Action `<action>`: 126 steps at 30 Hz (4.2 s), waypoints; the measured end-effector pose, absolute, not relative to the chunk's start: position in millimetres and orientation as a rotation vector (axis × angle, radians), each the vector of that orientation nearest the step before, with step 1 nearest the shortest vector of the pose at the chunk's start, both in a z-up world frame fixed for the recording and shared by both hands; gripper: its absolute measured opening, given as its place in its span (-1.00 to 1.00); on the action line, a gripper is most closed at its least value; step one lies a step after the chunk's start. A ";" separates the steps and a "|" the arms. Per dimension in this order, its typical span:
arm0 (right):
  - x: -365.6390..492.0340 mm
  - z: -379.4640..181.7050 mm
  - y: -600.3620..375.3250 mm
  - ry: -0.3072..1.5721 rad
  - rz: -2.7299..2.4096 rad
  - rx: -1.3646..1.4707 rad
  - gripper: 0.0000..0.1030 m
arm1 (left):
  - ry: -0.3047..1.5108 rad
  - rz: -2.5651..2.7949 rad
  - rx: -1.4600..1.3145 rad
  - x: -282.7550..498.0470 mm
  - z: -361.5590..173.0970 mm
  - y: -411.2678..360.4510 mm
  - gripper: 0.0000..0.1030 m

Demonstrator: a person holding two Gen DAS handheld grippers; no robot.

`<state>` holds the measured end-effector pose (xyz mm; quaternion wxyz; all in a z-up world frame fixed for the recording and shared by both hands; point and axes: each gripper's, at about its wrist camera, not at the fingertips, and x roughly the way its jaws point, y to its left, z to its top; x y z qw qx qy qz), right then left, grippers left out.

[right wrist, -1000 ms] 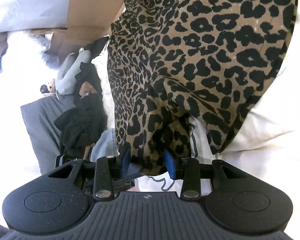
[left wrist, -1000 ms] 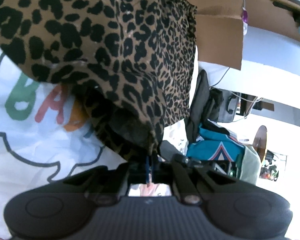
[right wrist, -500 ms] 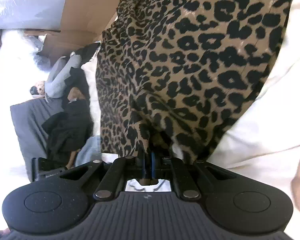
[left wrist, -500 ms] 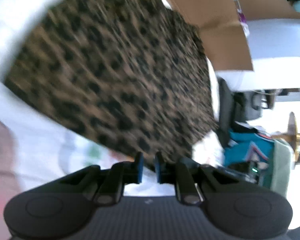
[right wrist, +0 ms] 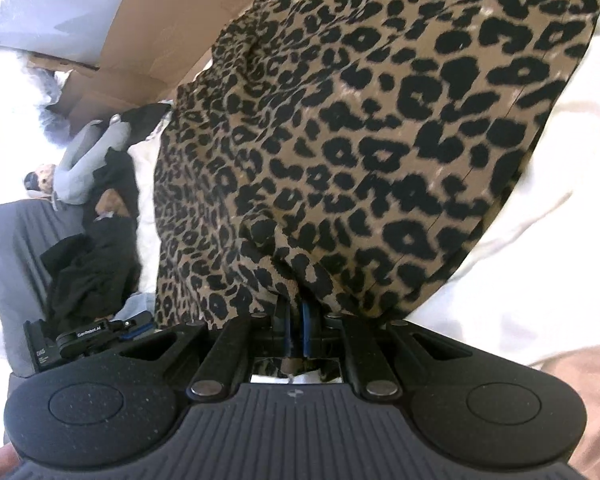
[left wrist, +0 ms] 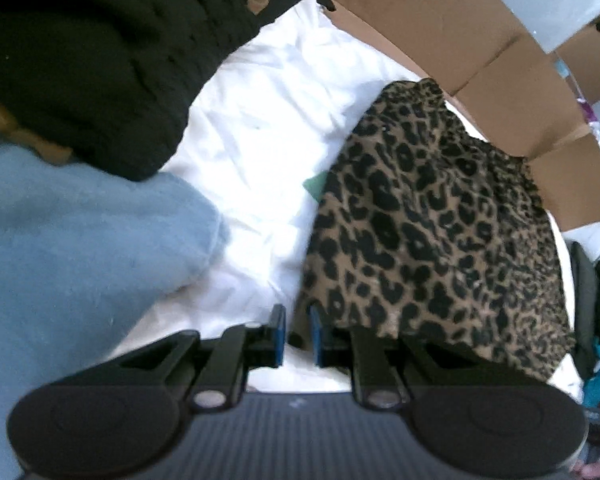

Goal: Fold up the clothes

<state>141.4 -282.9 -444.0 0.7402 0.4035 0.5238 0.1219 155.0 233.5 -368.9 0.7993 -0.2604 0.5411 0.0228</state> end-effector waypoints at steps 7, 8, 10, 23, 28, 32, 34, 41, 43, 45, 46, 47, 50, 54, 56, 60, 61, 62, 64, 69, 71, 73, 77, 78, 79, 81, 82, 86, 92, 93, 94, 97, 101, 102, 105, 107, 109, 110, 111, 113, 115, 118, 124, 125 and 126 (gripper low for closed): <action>145.6 -443.5 -289.0 1.150 0.241 0.872 -0.94 | 1.178 0.054 -0.510 158.6 -385.4 226.9 -0.75; 145.5 -443.6 -289.1 1.151 0.241 0.872 -0.94 | 1.178 0.050 -0.509 158.3 -386.5 226.0 -0.75; 145.1 -443.5 -289.1 1.152 0.240 0.871 -0.94 | 1.174 0.042 -0.508 157.7 -387.8 223.7 -0.74; 144.7 -447.8 -290.3 1.164 0.232 0.876 -0.94 | 1.170 0.046 -0.331 166.0 -377.2 199.2 -0.50; 144.5 -445.4 -289.7 1.165 0.243 0.878 -0.94 | 1.157 0.057 -0.300 167.2 -354.6 205.4 -0.87; 142.9 -439.9 -287.8 1.165 0.269 0.892 -0.94 | 1.147 0.066 -0.276 168.1 -336.5 210.3 -0.87; 142.1 -438.1 -283.6 1.179 0.292 0.881 -0.94 | 1.139 0.069 -0.257 170.4 -324.7 210.0 -0.87; 140.8 -435.6 -259.5 1.222 0.359 0.851 -0.94 | 1.180 0.076 -0.189 184.8 -311.8 201.6 -0.81; 140.3 -436.7 -256.9 1.230 0.356 0.835 -0.94 | 1.193 0.068 -0.193 181.5 -320.2 202.2 -0.63; 139.4 -438.8 -258.9 1.232 0.341 0.831 -0.94 | 1.190 0.061 -0.188 176.3 -326.6 202.8 -0.43; 139.2 -439.6 -260.5 1.232 0.332 0.830 -0.94 | 1.191 0.059 -0.186 175.3 -330.1 202.8 -0.41; 139.1 -440.2 -262.1 1.232 0.326 0.826 -0.94 | 1.194 0.057 -0.185 175.4 -334.0 202.7 -0.41; 139.8 -441.4 -266.4 1.230 0.308 0.815 -0.94 | 1.200 0.053 -0.182 175.6 -345.4 202.2 -0.41; 143.0 -441.4 -270.8 1.219 0.290 0.816 -0.94 | 1.209 0.047 -0.178 175.9 -360.6 201.5 -0.28; 143.2 -441.8 -271.5 1.219 0.289 0.812 -0.94 | 1.213 0.044 -0.176 176.1 -368.2 201.1 -0.19; 143.0 -442.2 -272.8 1.218 0.284 0.807 -0.94 | 1.215 0.033 -0.160 174.3 -378.6 196.0 -0.04; 142.7 -442.5 -274.0 1.218 0.283 0.805 -0.94 | 1.219 0.024 -0.169 173.6 -379.4 194.8 -0.28; 142.6 -443.0 -274.4 1.219 0.282 0.805 -0.94 | 1.222 0.019 -0.182 173.2 -379.3 195.1 -0.40; 142.5 -444.0 -274.1 1.223 0.283 0.807 -0.94 | 1.225 0.018 -0.206 172.8 -376.8 197.7 -0.83; 141.6 -441.8 -269.9 1.241 0.307 0.842 -0.94 | 1.198 0.049 -0.204 169.7 -348.0 202.7 -0.86; 141.4 -438.6 -265.9 1.247 0.330 0.871 -0.94 | 1.202 0.053 -0.180 170.5 -334.6 205.0 -0.87; 142.4 -437.6 -261.7 1.257 0.345 0.896 -0.94 | 1.198 0.066 -0.184 175.2 -323.0 212.0 -0.87; 143.8 -437.7 -254.4 1.278 0.372 0.914 -0.94 | 1.187 0.095 -0.188 183.2 -302.2 218.9 -0.86; 144.2 -437.8 -252.7 1.283 0.376 0.924 -0.94 | 1.184 0.101 -0.176 185.1 -298.4 218.1 -0.86; 144.7 -437.5 -250.7 1.288 0.383 0.935 -0.94 | 1.182 0.109 -0.164 188.4 -295.0 216.2 -0.86; 146.5 -437.8 -247.3 1.297 0.402 0.968 -0.94 | 1.176 0.133 -0.137 189.8 -288.4 212.0 -0.86; 147.4 -438.1 -245.7 1.301 0.411 0.984 -0.94 | 1.180 0.143 -0.113 190.3 -288.0 209.4 -0.86; 149.2 -448.6 -239.8 1.333 0.396 1.000 -0.94 | 1.235 0.171 -0.074 186.9 -307.3 203.4 -0.85; 148.9 -461.8 -220.6 1.372 0.369 0.848 -0.94 | 1.275 0.228 -0.088 177.4 -343.6 206.4 -0.60; 148.8 -460.6 -218.6 1.367 0.374 0.824 -0.94 | 1.255 0.246 -0.095 176.5 -340.2 206.4 -0.46; 148.6 -458.7 -216.7 1.362 0.381 0.793 -0.94 | 1.226 0.265 -0.102 175.2 -335.3 206.0 -0.30; 149.4 -455.0 -212.2 1.355 0.379 0.751 -0.94 | 1.168 0.264 -0.111 173.6 -325.7 202.8 -0.31; 148.7 -452.8 -210.1 1.355 0.376 0.734 -0.94 | 1.149 0.212 -0.117 173.0 -322.4 192.7 -0.38; 148.5 -452.8 -209.4 1.356 0.375 0.730 -0.94 | 1.153 0.199 -0.127 172.8 -325.7 190.7 -0.38; 145.0 -455.0 -209.8 1.356 0.372 0.722 -0.94 | 1.192 0.183 -0.144 175.4 -345.5 188.6 -0.38; 143.4 -455.5 -208.3 1.359 0.370 0.713 -0.94 | 1.224 0.177 -0.142 177.4 -360.7 188.4 -0.45; 144.5 -454.6 -208.0 1.362 0.377 0.707 -0.94 | 1.226 0.182 -0.138 178.4 -366.8 191.3 -0.62; 145.6 -453.5 -207.5 1.364 0.384 0.702 -0.94 | 1.226 0.184 -0.149 178.9 -367.2 194.2 -0.63; 146.7 -452.3 -206.9 1.366 0.391 0.697 -0.93 | 1.227 0.189 -0.165 179.4 -366.6 197.0 -0.64; 147.6 -448.5 -206.8 1.371 0.402 0.702 -0.86 | 1.229 0.204 -0.173 180.7 -361.6 199.4 -0.64; 147.8 -439.9 -206.2 1.358 0.424 0.695 -0.83 | 1.220 0.212 -0.159 182.5 -353.6 199.3 -0.56; 147.0 -420.6 -206.1 1.325 0.455 0.653 -0.63 | 1.199 0.194 -0.182 185.6 -337.5 201.3 -0.41; 151.3 -369.5 -209.5 1.226 0.490 0.570 -0.19 | 1.146 0.151 -0.171 195.1 -295.3 204.7 -0.33; 153.4 -361.1 -211.6 1.208 0.485 0.563 -0.19 | 1.137 0.139 -0.167 196.9 -286.8 205.3 -0.29; 155.7 -352.1 -212.9 1.190 0.473 0.554 -0.19 | 1.129 0.126 -0.167 197.9 -277.7 205.7 -0.26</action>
